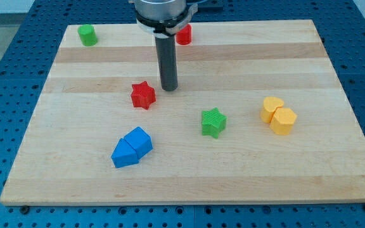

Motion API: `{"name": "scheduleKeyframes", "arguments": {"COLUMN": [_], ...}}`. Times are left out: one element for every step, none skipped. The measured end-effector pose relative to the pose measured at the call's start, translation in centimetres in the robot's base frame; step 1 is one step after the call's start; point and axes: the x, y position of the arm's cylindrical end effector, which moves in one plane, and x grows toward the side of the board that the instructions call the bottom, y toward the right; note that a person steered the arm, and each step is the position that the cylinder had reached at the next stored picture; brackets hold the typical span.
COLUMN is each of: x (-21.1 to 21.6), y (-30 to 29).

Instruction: Push the green star slightly to the bottom

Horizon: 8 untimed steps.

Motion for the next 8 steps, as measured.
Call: {"name": "scheduleKeyframes", "arguments": {"x": [0.5, 0.9, 1.2, 1.9, 3.7, 5.6, 7.3, 8.6], "y": [1.4, 2.9, 4.3, 5.3, 5.9, 6.9, 8.1, 9.8]}}
